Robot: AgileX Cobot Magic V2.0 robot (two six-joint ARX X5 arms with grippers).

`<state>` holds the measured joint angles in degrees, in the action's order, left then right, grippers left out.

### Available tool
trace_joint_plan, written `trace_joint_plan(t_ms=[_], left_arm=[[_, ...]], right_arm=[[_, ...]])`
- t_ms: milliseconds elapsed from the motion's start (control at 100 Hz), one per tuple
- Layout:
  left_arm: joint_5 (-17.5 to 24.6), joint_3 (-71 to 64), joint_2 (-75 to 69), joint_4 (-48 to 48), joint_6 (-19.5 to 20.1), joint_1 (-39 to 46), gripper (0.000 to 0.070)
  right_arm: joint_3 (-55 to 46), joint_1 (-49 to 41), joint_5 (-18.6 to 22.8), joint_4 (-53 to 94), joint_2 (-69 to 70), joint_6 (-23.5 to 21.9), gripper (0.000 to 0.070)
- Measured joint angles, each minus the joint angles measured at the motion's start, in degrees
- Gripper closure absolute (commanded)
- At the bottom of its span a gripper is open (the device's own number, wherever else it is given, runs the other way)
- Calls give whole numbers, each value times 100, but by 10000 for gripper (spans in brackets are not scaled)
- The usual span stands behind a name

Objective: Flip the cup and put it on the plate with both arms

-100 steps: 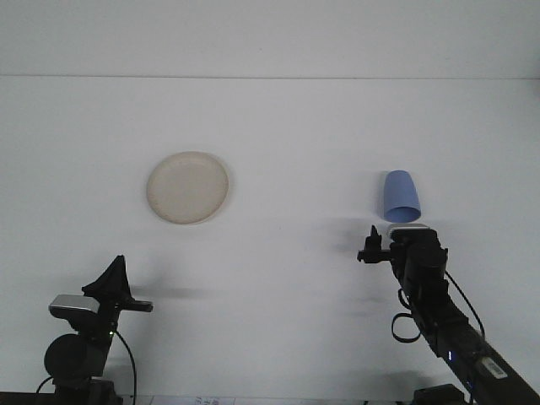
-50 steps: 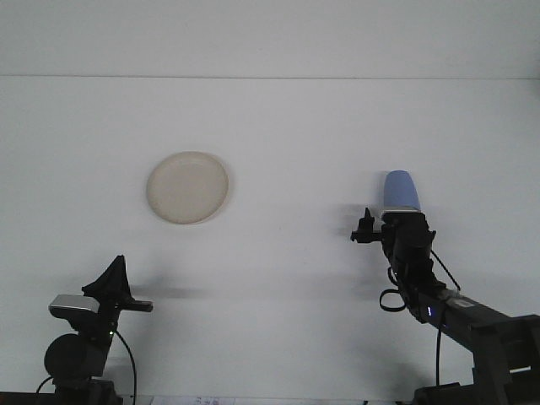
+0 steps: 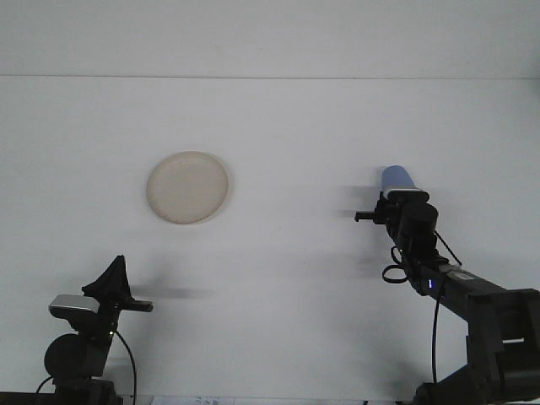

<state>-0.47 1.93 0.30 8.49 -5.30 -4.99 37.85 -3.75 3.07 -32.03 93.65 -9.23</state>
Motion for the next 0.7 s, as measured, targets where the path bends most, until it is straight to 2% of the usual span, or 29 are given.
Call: trace_joint_plan(t_ms=[180, 260, 380, 500, 580, 700], left_arm=[[0, 0, 0, 0, 0, 0, 688], [0, 0, 0, 0, 2, 0, 688], [0, 0, 2, 0, 0, 0, 688], [0, 0, 2, 0, 0, 0, 688], [0, 0, 0, 0, 0, 0, 688], [0, 0, 0, 0, 0, 0, 688]], right_arm=[[2, -367, 26, 1187, -1016, 48, 698], [214, -684, 181, 2218, -1711, 83, 698], [1255, -1239, 540, 4162, -2531, 197, 698], [2583, -2004, 861, 6400, -2730, 413, 698], [3279, -2592, 791, 7908, -2579, 533, 699], [4028, -3530, 350, 9348, -2179, 614, 699]])
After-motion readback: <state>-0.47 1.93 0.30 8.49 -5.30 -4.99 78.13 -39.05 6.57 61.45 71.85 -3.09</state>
